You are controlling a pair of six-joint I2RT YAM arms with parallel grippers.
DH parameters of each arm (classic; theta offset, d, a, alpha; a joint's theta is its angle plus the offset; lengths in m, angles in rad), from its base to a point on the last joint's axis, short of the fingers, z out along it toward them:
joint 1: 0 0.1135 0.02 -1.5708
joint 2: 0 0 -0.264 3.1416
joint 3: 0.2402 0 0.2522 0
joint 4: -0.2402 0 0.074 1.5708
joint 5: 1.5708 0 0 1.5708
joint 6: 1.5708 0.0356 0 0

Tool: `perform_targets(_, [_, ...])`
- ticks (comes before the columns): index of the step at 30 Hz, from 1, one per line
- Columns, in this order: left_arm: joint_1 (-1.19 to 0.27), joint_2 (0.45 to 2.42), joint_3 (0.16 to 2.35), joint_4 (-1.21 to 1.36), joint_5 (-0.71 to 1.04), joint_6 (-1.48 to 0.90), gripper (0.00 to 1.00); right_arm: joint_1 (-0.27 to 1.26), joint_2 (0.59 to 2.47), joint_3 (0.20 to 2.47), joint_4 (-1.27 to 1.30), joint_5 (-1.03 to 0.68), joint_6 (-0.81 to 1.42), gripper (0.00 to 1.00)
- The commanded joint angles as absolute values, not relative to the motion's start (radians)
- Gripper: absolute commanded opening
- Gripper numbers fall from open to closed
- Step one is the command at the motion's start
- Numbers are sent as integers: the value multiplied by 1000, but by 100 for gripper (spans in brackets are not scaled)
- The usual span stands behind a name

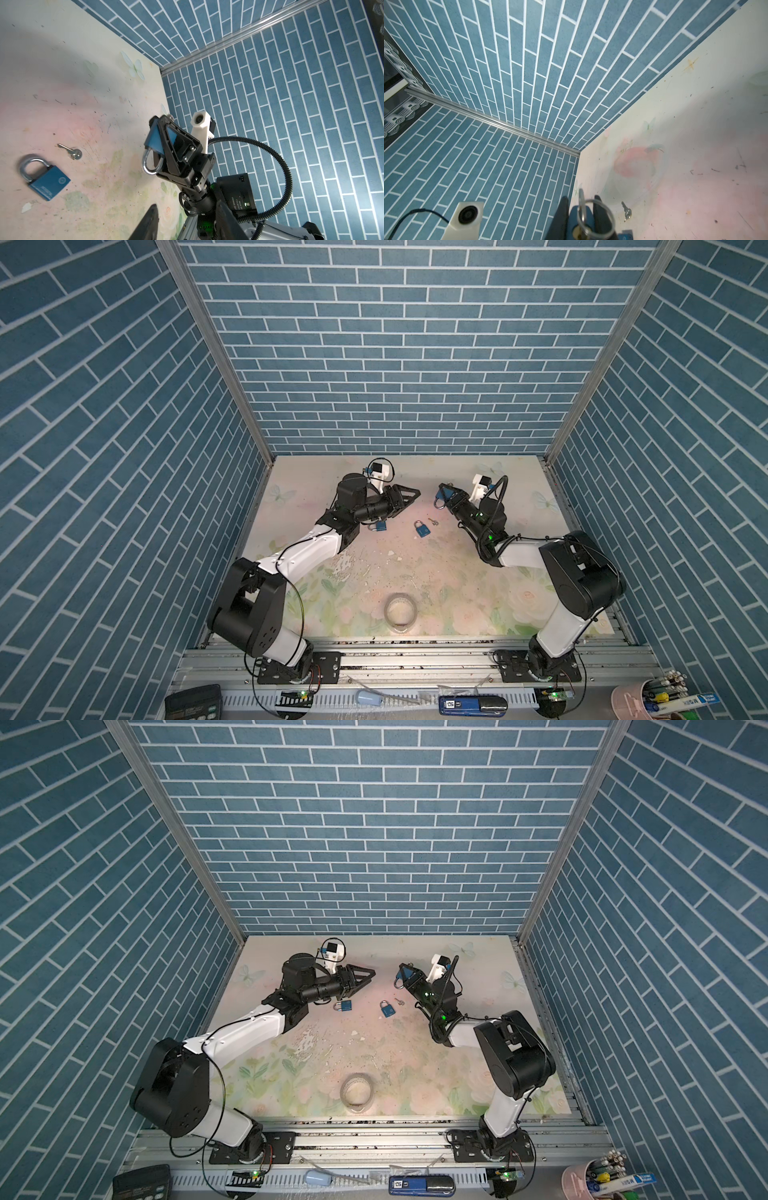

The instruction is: Lock with the key

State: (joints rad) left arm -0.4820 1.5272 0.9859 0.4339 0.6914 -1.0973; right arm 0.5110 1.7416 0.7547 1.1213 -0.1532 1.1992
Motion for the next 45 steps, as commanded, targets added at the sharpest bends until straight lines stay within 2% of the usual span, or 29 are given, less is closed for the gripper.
perform_targets(1, [-497, 1563, 971, 556, 675, -1154, 47, 542, 1736, 814, 1225, -98, 1231, 0])
perform_targets(15, [-498, 1647, 967, 673, 666, -1218, 46, 600, 1726, 843, 1261, 5, 1235, 0])
perform_targets(38, [-508, 1707, 988, 797, 646, -1266, 44, 644, 1772, 929, 1277, 1, 1255, 0])
perform_targets(45, [-508, 1742, 996, 837, 643, -1295, 35, 647, 1778, 934, 1291, -3, 1257, 0])
